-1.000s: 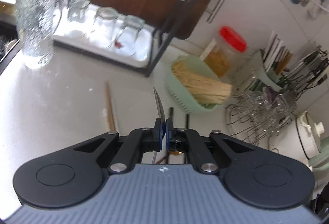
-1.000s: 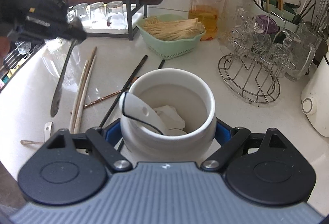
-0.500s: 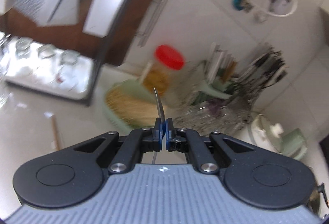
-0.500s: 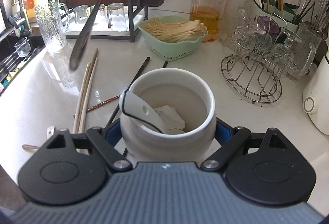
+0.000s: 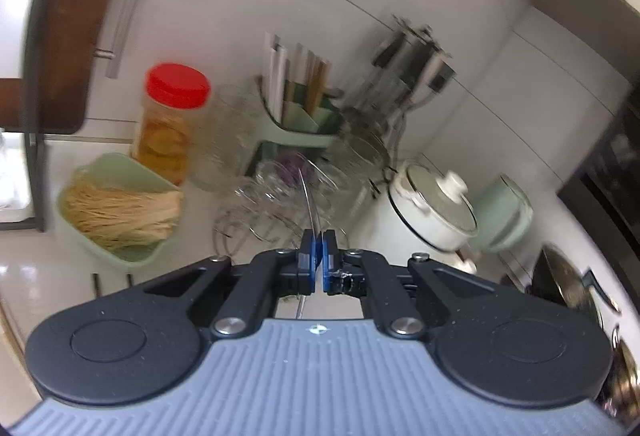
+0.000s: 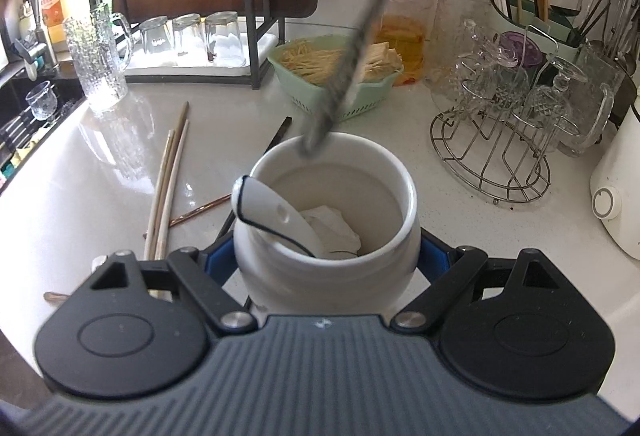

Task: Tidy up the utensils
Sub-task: 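Lift the knife with the left tool toward the jar, then lower the knife blade-up into the white jar and open the left tool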

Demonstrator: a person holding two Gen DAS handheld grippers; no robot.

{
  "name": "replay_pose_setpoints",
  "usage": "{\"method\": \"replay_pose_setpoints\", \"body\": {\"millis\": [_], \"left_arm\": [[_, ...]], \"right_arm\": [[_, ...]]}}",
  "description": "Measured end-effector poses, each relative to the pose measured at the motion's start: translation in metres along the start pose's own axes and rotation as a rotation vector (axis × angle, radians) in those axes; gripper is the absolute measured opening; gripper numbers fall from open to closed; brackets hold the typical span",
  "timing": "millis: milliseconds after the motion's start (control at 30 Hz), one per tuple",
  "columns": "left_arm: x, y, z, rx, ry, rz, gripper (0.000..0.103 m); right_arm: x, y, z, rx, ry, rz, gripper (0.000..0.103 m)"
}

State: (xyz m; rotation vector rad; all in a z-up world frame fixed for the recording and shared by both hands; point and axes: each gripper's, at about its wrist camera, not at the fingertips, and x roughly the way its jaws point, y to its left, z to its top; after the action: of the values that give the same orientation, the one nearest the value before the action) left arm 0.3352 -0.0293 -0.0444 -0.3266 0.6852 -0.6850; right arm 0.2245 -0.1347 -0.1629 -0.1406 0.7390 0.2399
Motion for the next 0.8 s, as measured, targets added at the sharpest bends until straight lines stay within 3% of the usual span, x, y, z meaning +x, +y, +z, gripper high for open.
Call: {"method": "replay_pose_setpoints", "body": {"millis": [200,600,800], "left_arm": [[0.005,0.014,-0.016,0.007,0.042,0.004,0.004],[-0.026,0.016,-0.024,-0.02,0.067,0.052,0.004],[-0.044,0.017,-0.025,-0.103,0.169,0.071,0.004]], "right_arm": [[0.0,-0.001,0.001,0.012,0.004,-0.002,0.091],[0.001,-0.006,0.0,0.049,0.01,0.025,0.091],[0.0,-0.006,0.0,0.044,0.014,0.031,0.091]]}}
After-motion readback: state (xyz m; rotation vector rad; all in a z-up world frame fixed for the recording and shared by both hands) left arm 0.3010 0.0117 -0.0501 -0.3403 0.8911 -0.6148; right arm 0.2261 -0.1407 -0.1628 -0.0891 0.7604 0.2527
